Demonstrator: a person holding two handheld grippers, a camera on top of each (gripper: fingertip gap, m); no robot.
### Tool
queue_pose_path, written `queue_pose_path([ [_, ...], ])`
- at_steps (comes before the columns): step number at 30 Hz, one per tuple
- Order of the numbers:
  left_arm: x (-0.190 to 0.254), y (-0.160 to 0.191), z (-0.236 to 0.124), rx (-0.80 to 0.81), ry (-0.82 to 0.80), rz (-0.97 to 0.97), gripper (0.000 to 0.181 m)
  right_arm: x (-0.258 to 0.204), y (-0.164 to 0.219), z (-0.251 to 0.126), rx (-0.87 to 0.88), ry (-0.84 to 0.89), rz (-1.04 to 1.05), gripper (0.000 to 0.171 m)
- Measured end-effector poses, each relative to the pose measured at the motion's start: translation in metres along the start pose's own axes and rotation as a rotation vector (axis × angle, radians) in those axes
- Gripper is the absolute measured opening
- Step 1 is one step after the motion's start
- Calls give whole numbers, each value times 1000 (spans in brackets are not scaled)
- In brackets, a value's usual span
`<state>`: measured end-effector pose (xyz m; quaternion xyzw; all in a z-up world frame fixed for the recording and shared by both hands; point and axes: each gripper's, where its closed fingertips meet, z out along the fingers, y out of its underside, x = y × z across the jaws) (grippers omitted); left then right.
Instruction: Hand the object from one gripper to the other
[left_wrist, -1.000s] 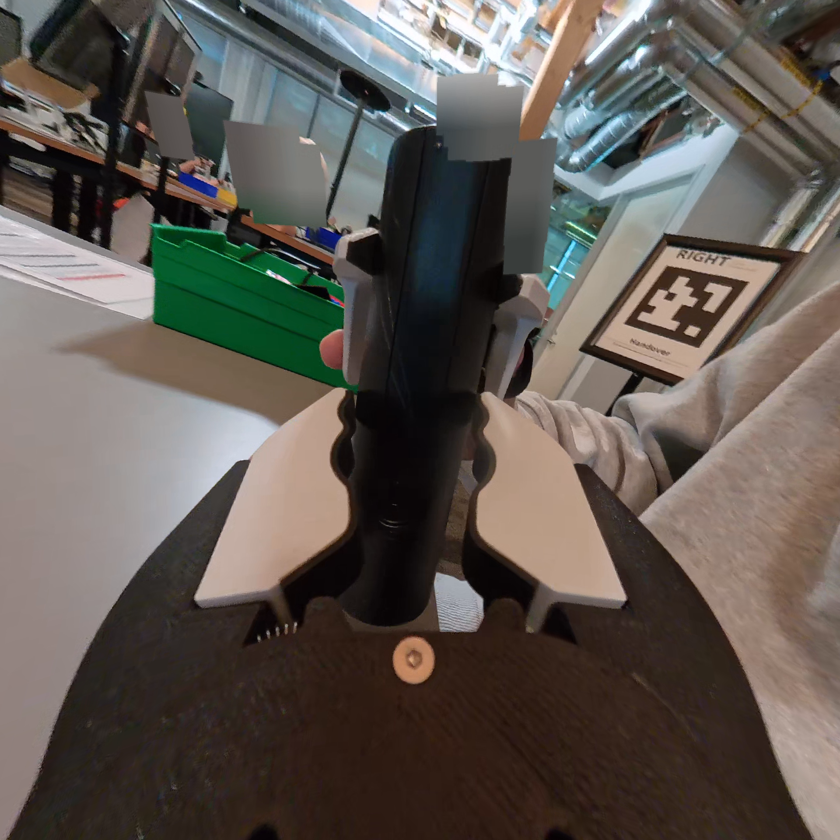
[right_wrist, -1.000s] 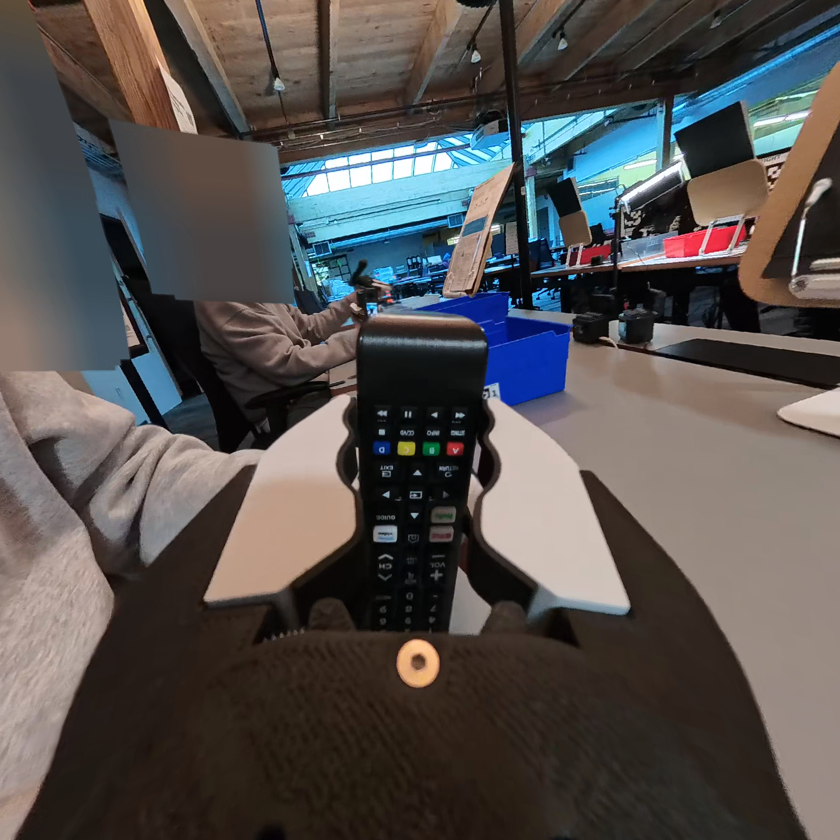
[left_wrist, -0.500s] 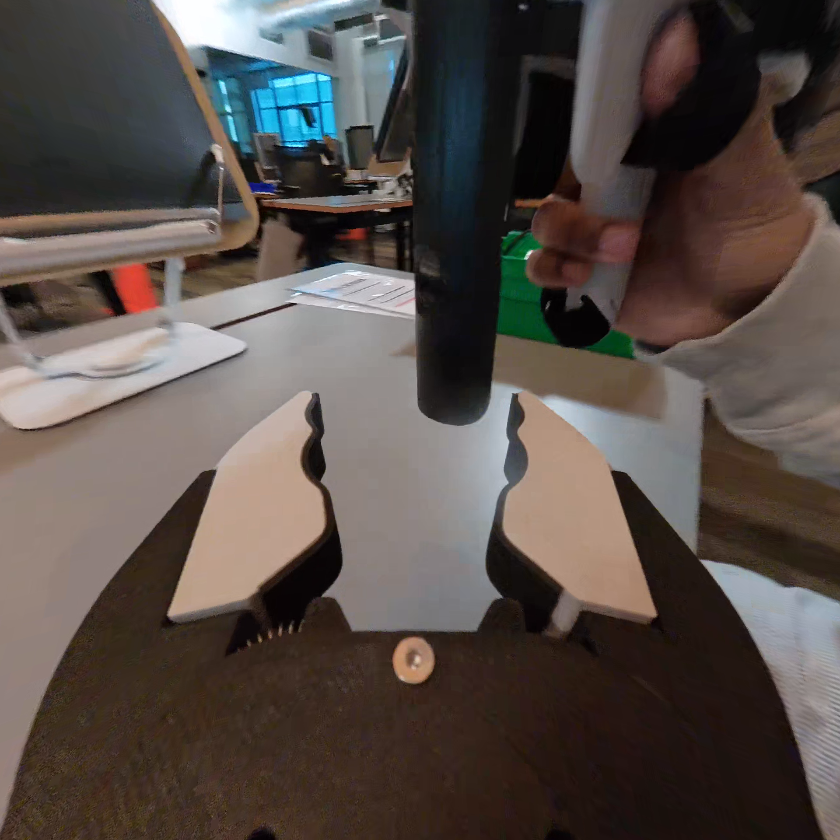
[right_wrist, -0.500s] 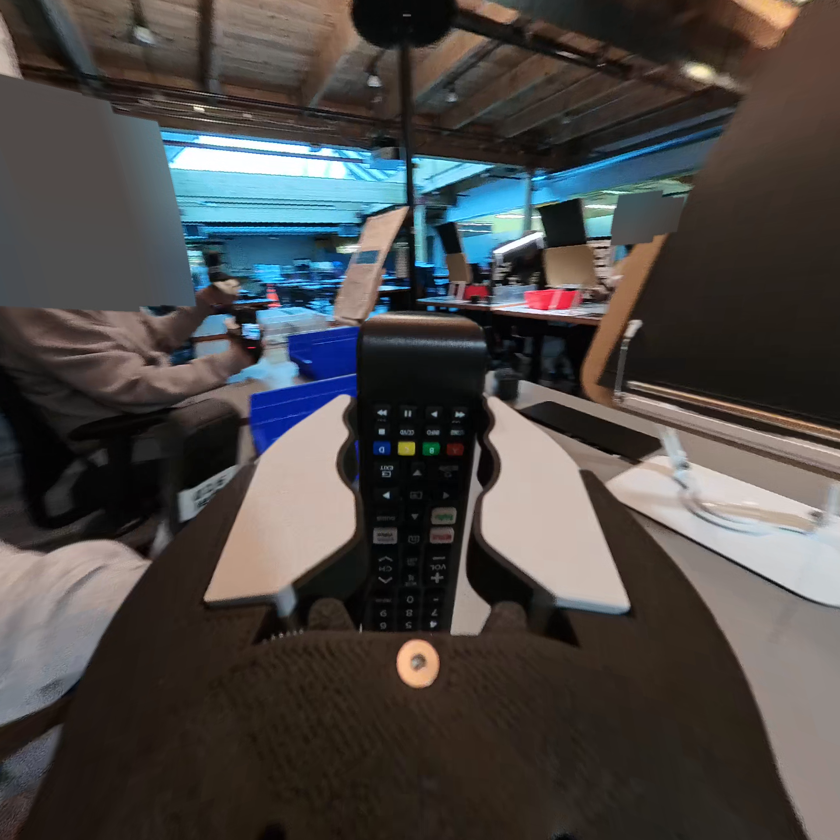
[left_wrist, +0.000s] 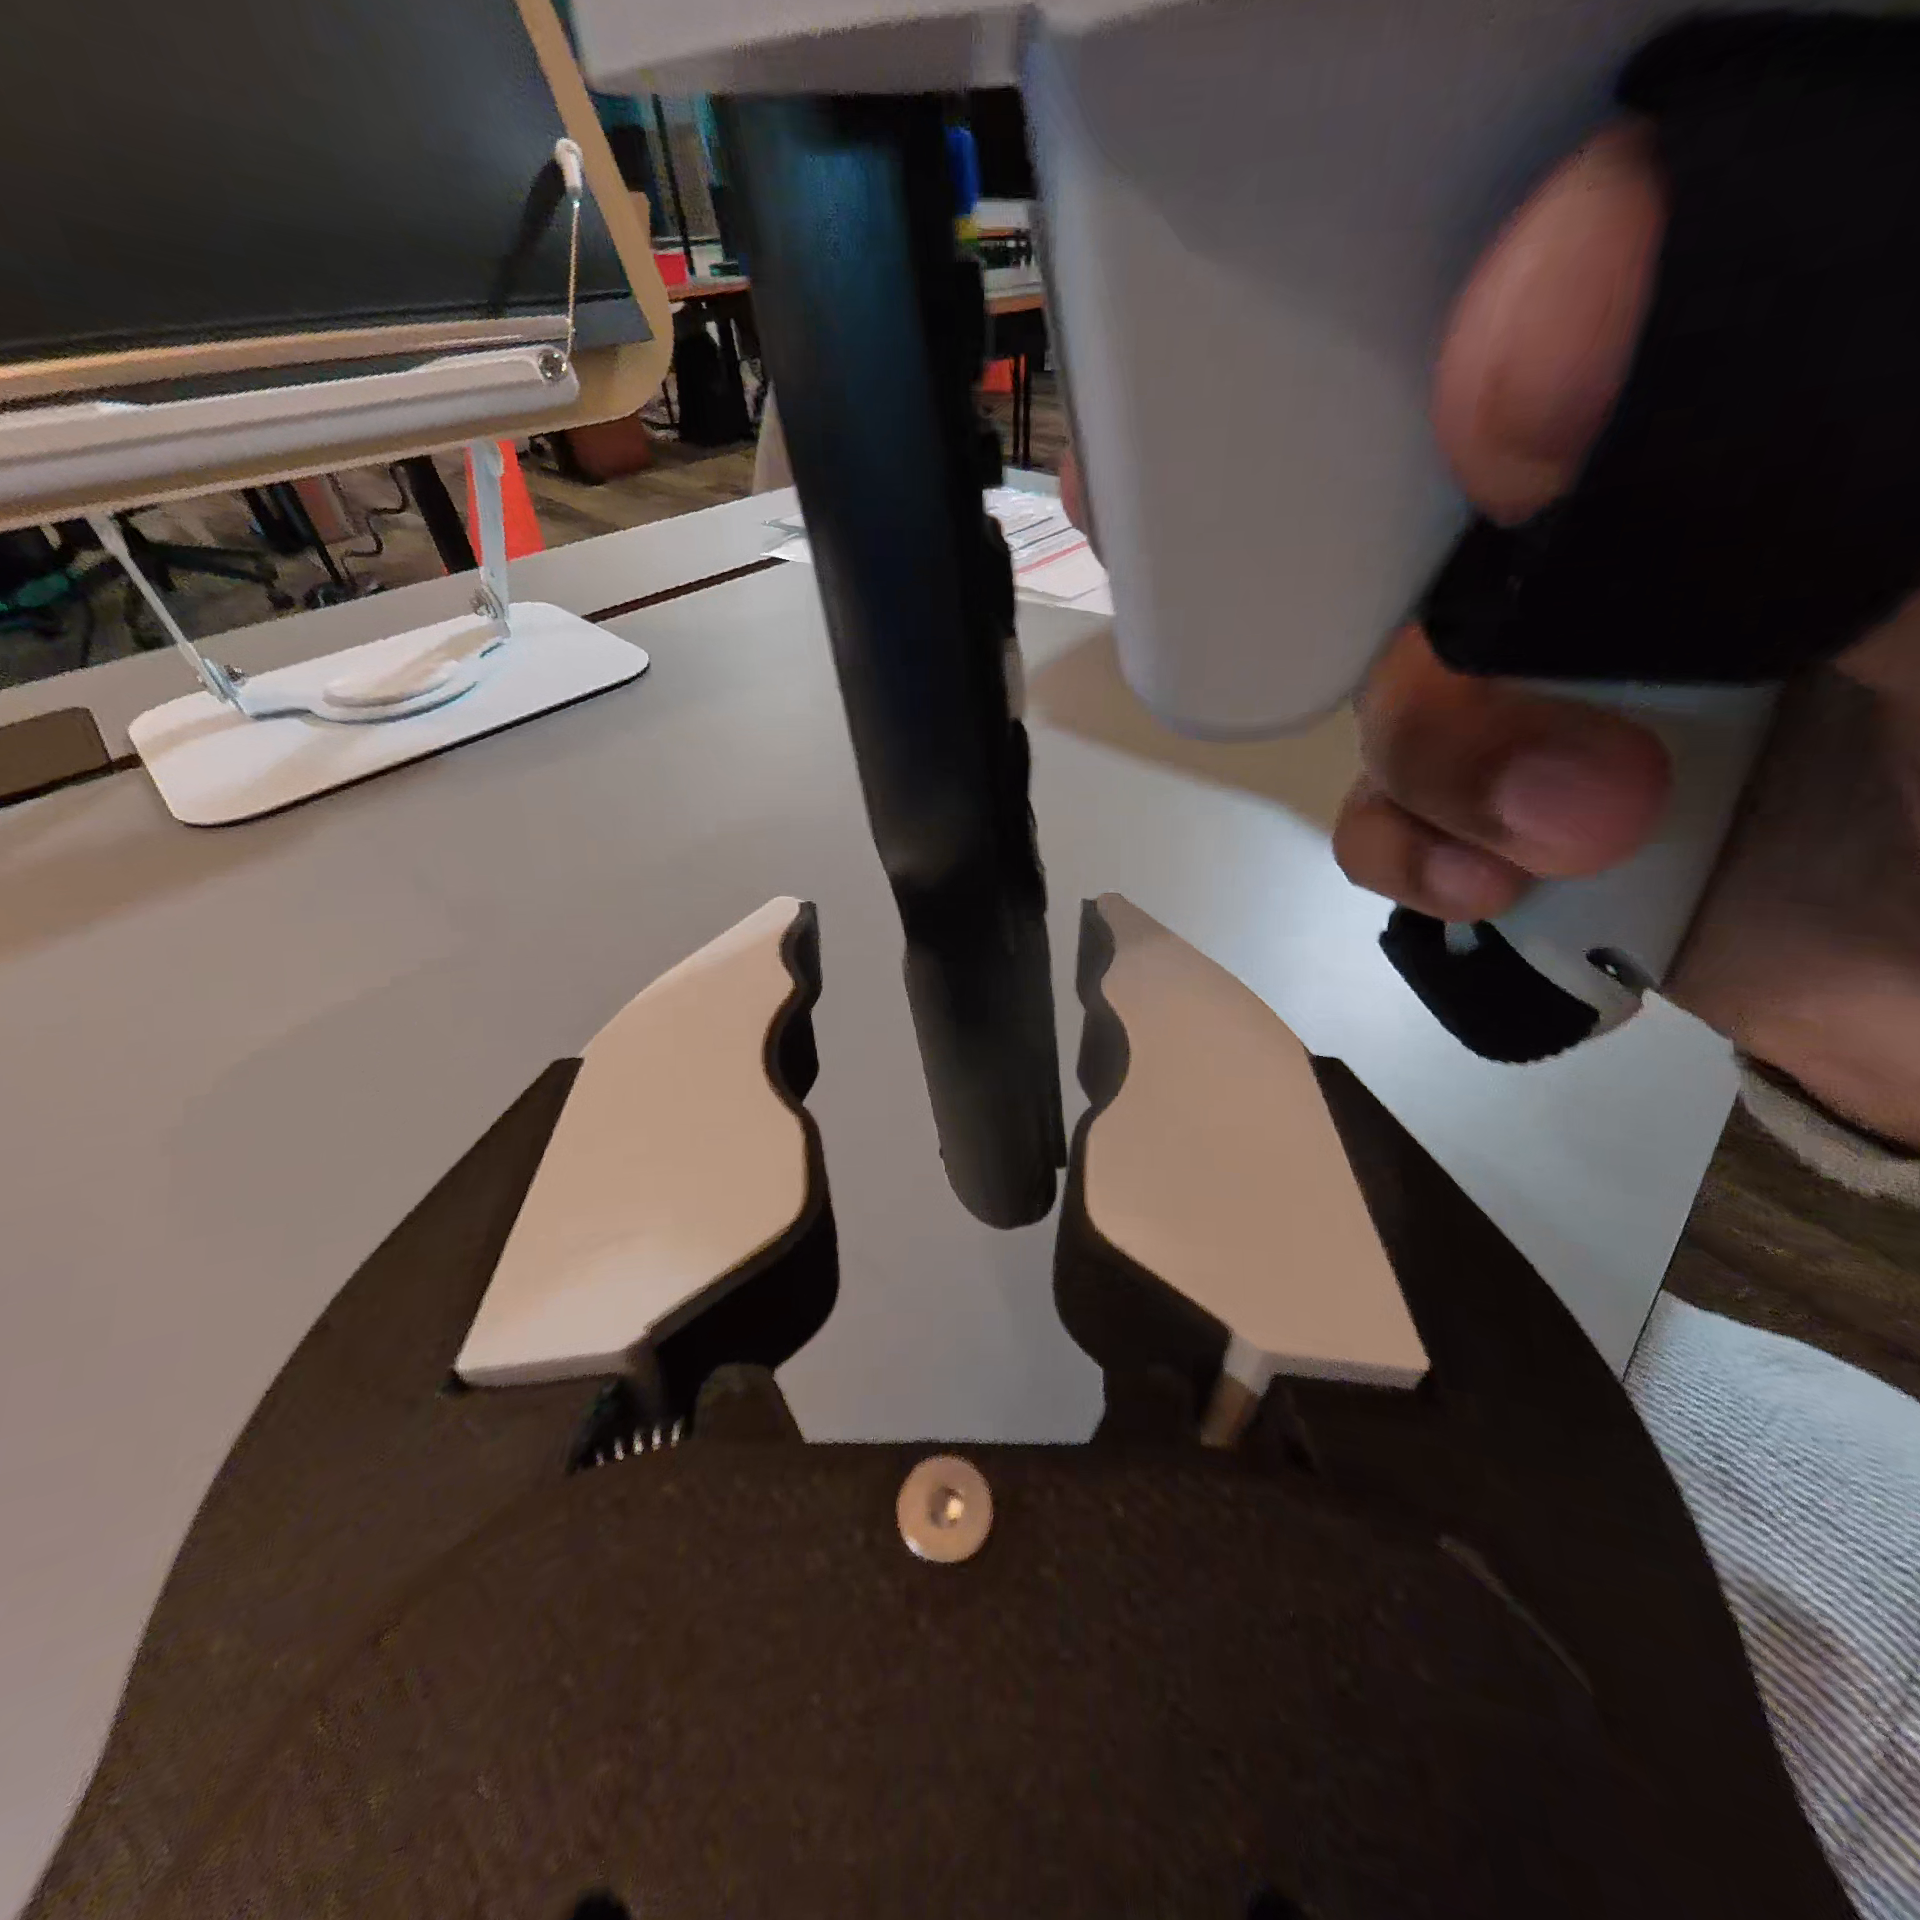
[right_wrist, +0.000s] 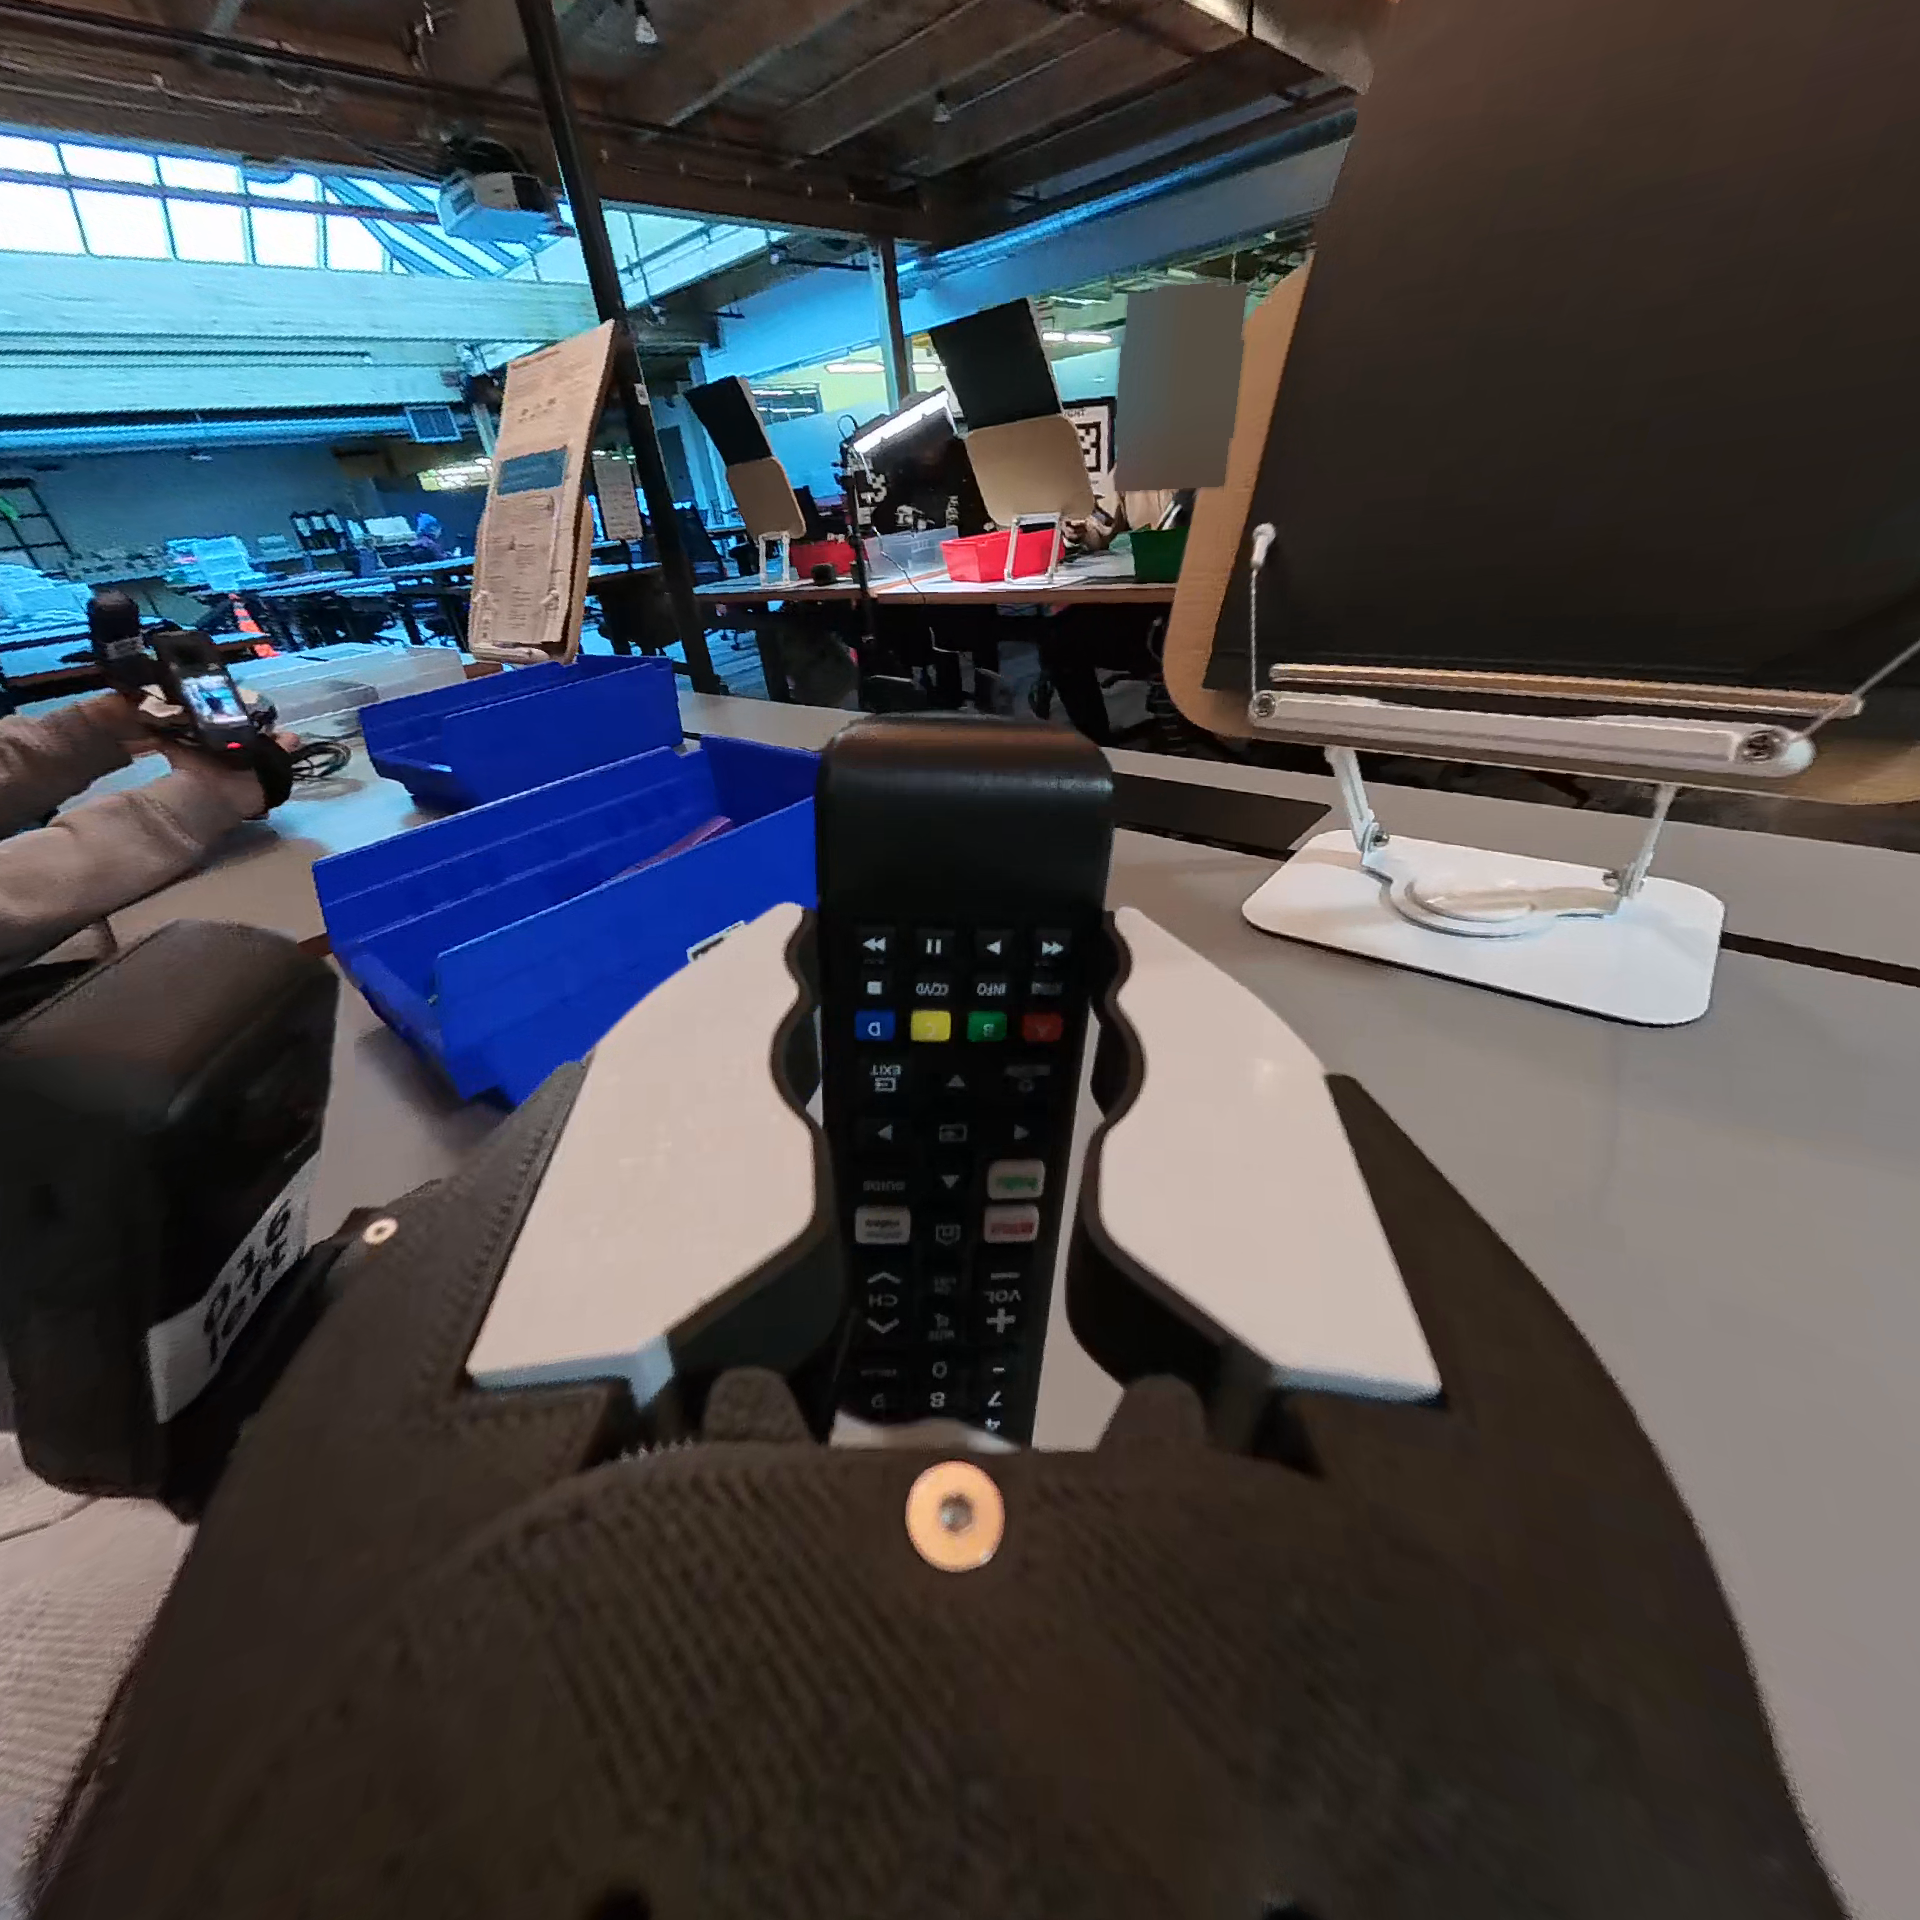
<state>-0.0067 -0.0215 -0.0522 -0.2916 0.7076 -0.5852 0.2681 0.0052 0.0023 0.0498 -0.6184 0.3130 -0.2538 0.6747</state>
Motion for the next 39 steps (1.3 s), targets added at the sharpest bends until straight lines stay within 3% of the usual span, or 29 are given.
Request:
queue_pose_path([
  [3, -3, 0, -1, 1, 34, -45, 23, -6, 2, 2, -1, -1, -22, 51],
  [9, -1, 0, 0, -1, 81, -43, 23, -8, 0, 3, 2, -42, -27, 52],
  [12, -1, 0, 0, -1, 111, -66, 23, -9, -8, 2, 38, -107, -22, 74],
  [18, 2, -7, -4, 59, 268, -138, 23, -3, -18, -13, 91, -263, -48, 83],
  [22, 24, -17, -19, 118, 551, -149, 24, 0, -8, -27, 58, -431, -10, 82],
  [25, 37, -12, -27, 70, 685, -153, 24, 0, -2, -38, 3, -548, 45, 82],
  [39, 74, -5, -39, 20, 853, -116, 24, -21, -13, -58, -11, -720, 47, 70],
])
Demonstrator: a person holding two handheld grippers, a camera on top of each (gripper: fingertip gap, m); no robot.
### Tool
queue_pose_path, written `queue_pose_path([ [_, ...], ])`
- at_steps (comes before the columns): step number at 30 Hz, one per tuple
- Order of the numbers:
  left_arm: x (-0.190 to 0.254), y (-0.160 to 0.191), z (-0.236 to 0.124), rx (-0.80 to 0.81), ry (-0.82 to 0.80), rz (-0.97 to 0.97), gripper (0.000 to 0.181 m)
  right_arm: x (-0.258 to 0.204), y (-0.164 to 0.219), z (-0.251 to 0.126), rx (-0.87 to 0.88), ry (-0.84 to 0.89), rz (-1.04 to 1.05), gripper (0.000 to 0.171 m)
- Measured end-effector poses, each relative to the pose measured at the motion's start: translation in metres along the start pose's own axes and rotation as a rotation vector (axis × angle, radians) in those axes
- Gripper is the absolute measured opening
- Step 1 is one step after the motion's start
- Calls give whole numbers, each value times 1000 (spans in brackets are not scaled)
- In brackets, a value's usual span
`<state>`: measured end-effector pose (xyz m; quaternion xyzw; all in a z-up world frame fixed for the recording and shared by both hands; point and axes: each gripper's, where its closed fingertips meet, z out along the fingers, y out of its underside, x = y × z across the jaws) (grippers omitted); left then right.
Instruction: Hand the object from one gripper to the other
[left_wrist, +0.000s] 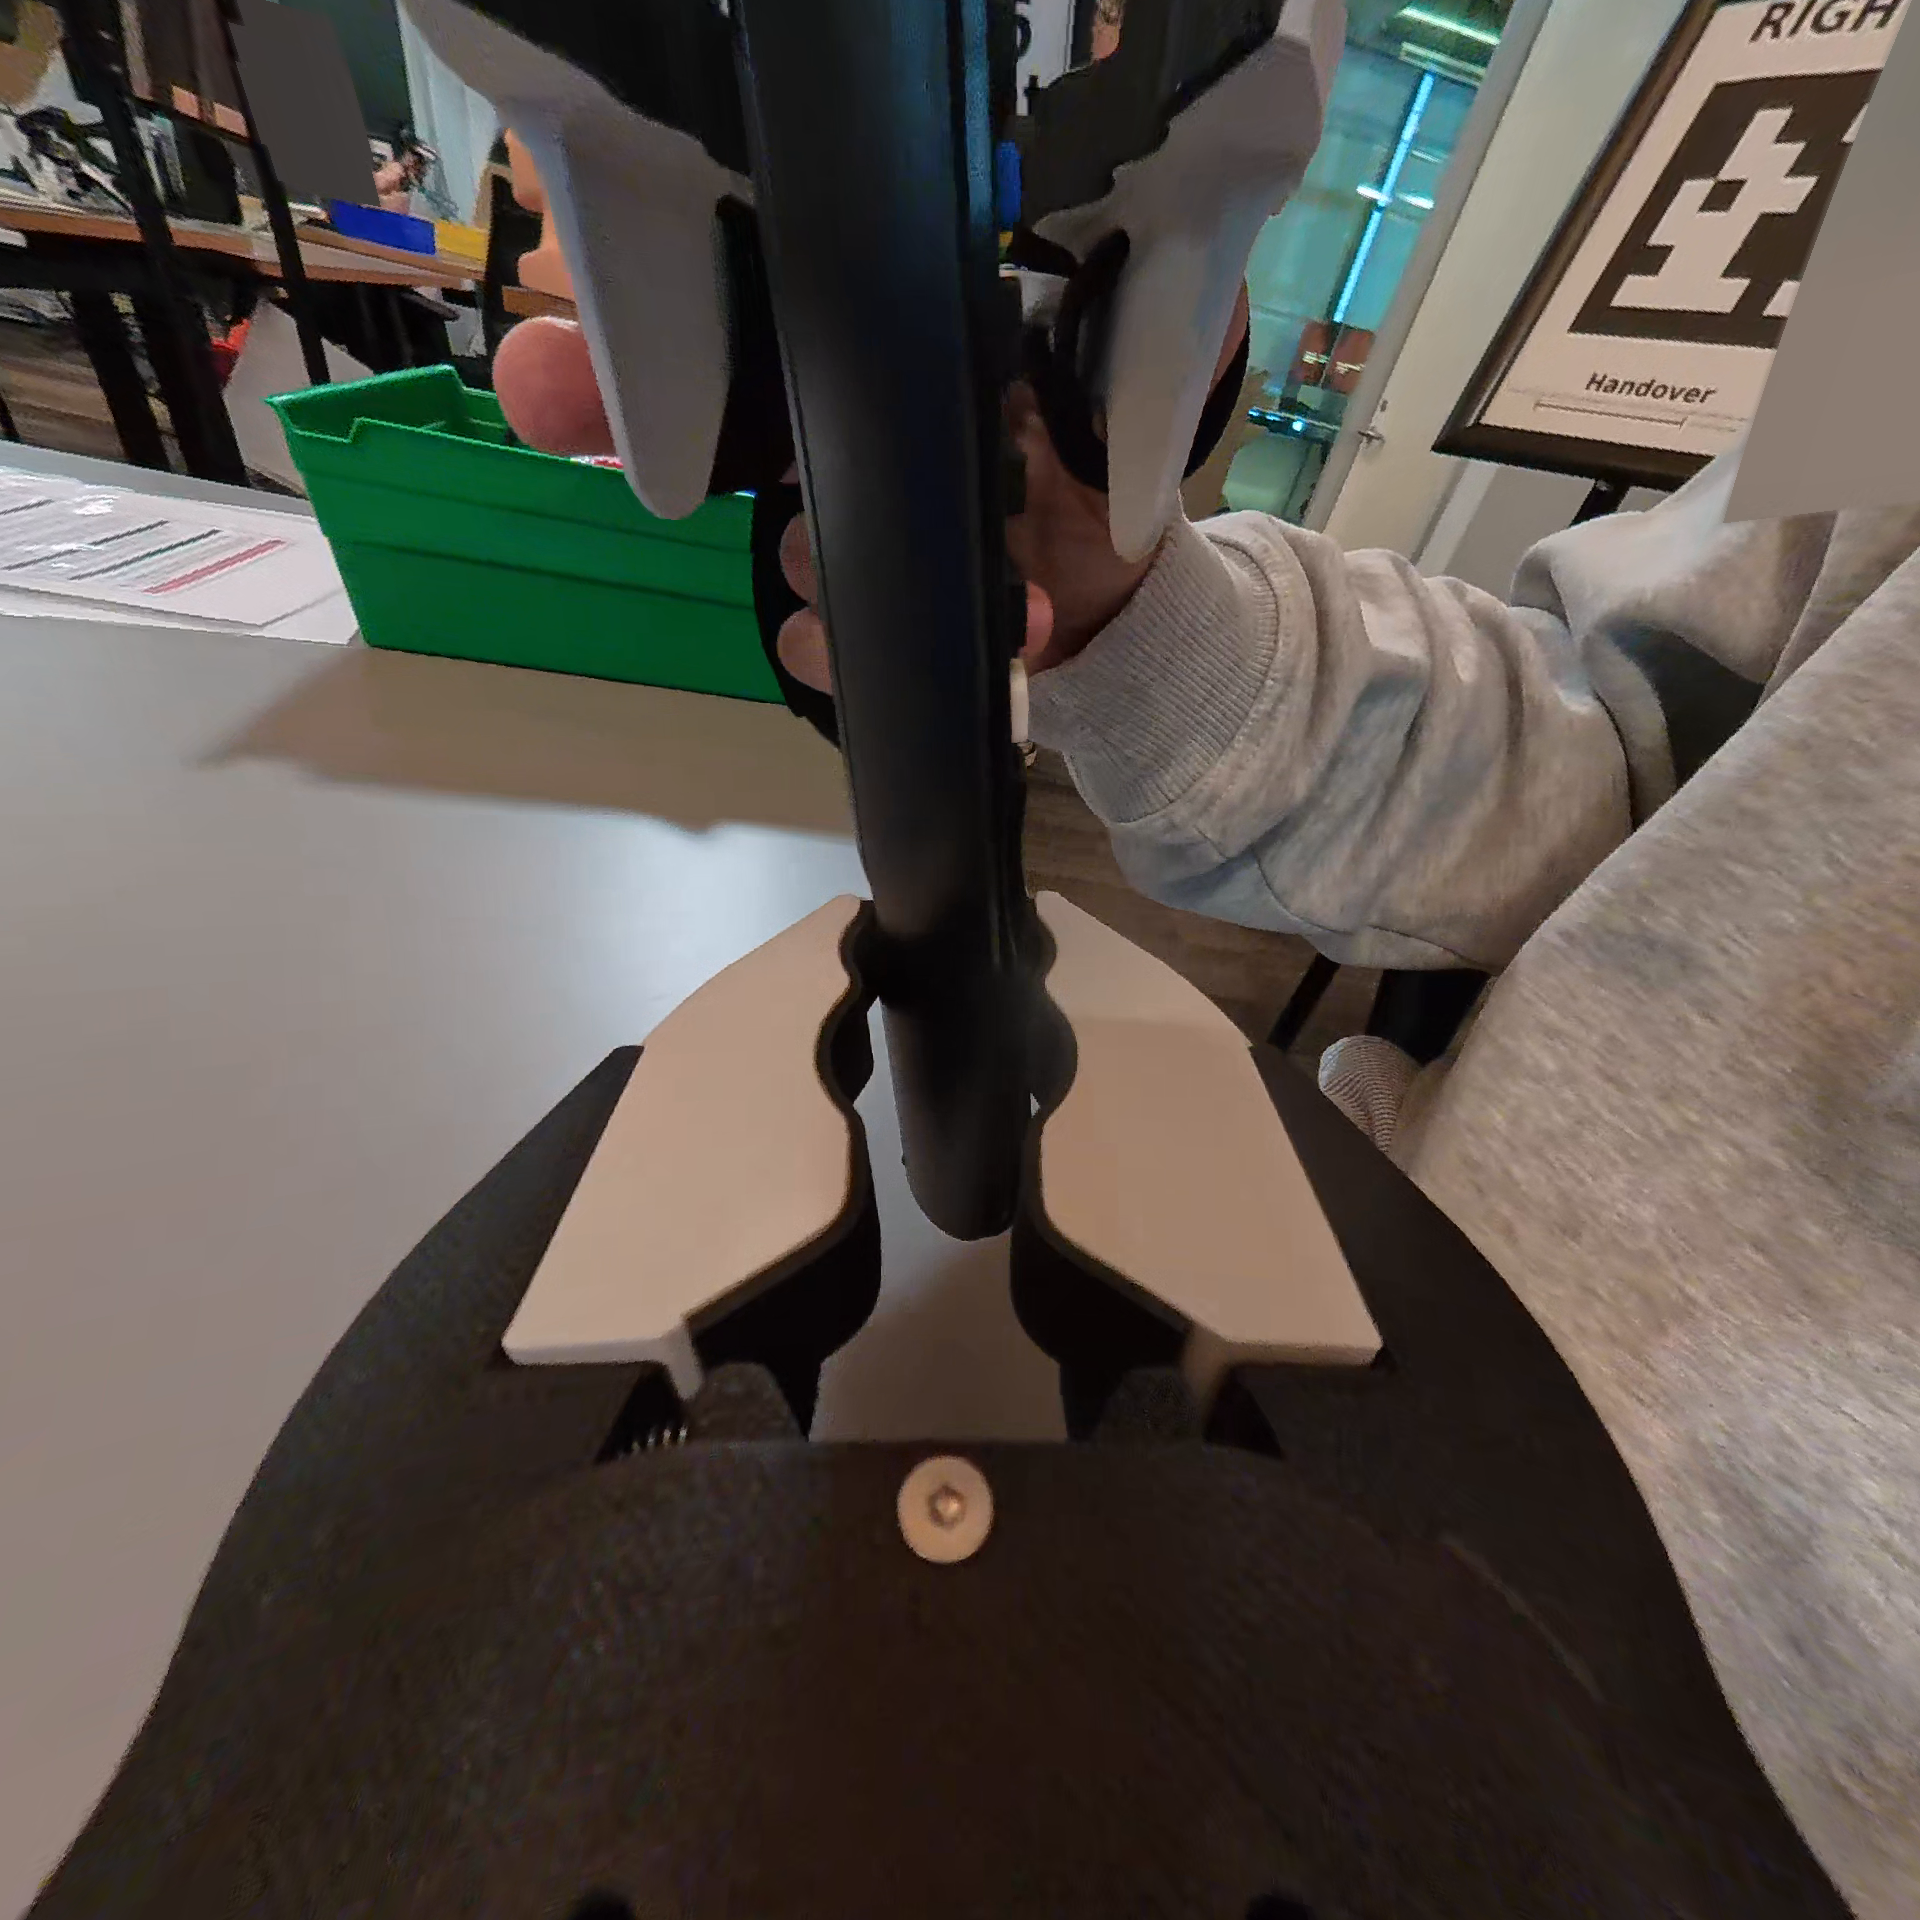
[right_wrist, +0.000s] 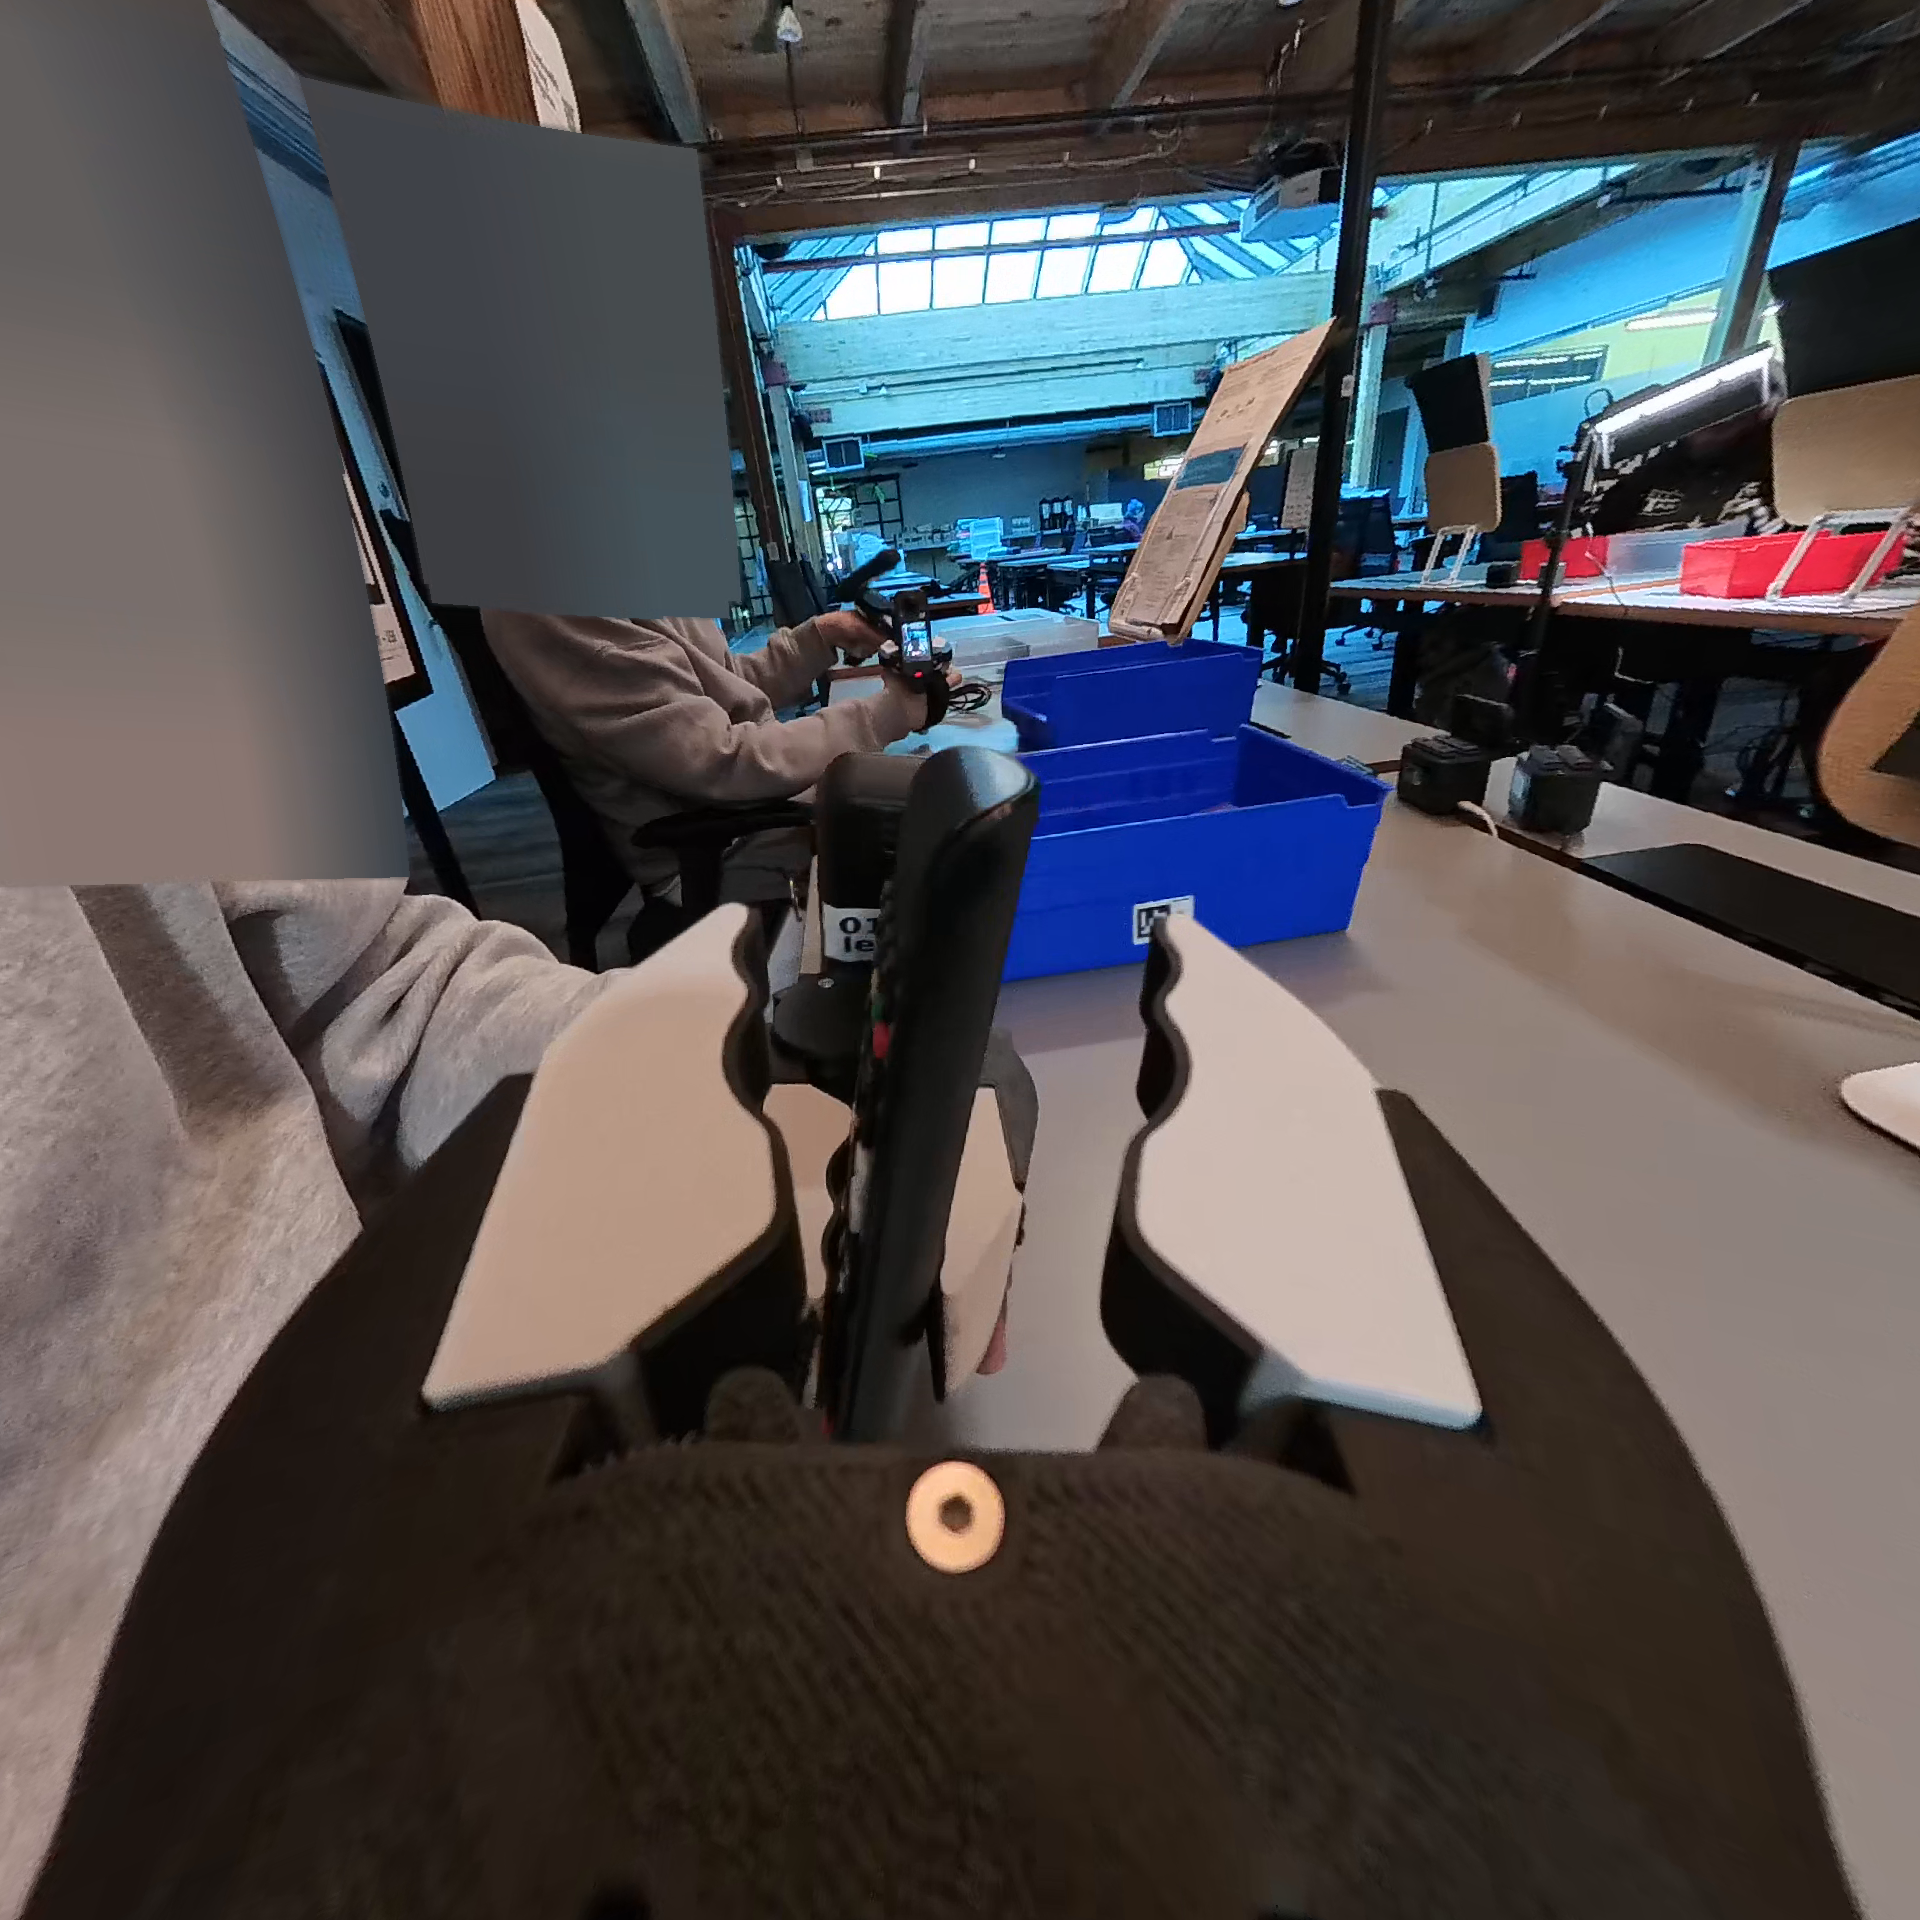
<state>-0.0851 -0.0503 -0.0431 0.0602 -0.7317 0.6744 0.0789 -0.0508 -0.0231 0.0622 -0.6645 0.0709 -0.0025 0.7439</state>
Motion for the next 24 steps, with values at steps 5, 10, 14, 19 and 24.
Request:
queue_pose_path([
  [5, 4, 1, 3, -9, 11, 7, 24, -12, 7, 9, -28, -62, -7, 54],
  [10, 8, 2, 4, -12, 17, 17, 24, -18, 10, 11, -59, -69, -48, 27],
  [14, 6, 1, 5, -2, 6, 12, 24, -17, 9, 11, -48, -62, -42, 27],
  [19, -5, -1, 3, 14, -63, -12, 26, -12, 9, 10, -53, -26, -60, 26],
  [24, -28, -7, -2, 63, -210, -53, 55, 4, 8, 6, -64, 97, -107, 26],
])
